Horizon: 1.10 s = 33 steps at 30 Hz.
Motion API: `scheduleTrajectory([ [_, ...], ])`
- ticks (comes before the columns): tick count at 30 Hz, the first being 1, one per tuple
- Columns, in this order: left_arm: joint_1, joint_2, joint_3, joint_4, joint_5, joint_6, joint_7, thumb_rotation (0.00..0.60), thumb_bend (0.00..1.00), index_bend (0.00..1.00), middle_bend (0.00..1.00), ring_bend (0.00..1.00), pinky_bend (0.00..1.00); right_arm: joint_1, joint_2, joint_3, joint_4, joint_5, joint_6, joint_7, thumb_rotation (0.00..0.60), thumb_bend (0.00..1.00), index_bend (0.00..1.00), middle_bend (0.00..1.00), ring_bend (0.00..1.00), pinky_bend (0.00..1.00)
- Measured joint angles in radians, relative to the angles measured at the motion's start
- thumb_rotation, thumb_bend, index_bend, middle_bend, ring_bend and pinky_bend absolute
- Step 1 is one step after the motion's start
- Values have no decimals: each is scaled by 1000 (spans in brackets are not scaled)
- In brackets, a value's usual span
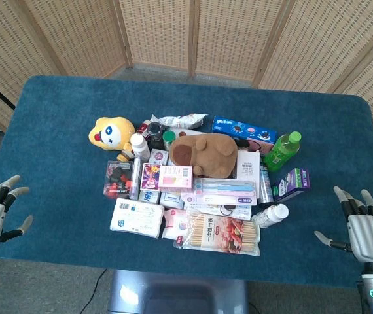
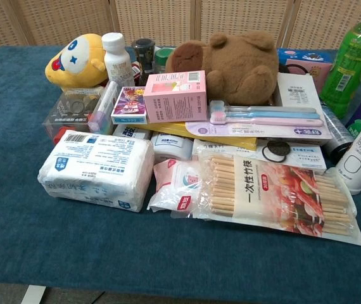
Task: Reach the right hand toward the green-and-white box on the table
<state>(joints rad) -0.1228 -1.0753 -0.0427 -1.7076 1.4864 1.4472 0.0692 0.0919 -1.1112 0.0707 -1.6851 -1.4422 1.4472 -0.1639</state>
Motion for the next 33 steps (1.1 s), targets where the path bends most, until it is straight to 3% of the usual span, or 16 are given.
scheduleTrajectory([
  [8,-4,2,4,-10,7,-7,3,519,365,268,138,187,0,7,-4,4,7,3,-13,30,383,77,26,168,239,0],
  [14,-7,20,1,-36,21,2,4,516,365,264,137,188,0,25,-9,20,24,1,-31,123,381,75,23,167,238,0],
  [33,4,46,10,-81,30,19,35,517,365,264,135,188,0,168,-46,94,183,55,-218,350,383,74,19,167,238,0],
])
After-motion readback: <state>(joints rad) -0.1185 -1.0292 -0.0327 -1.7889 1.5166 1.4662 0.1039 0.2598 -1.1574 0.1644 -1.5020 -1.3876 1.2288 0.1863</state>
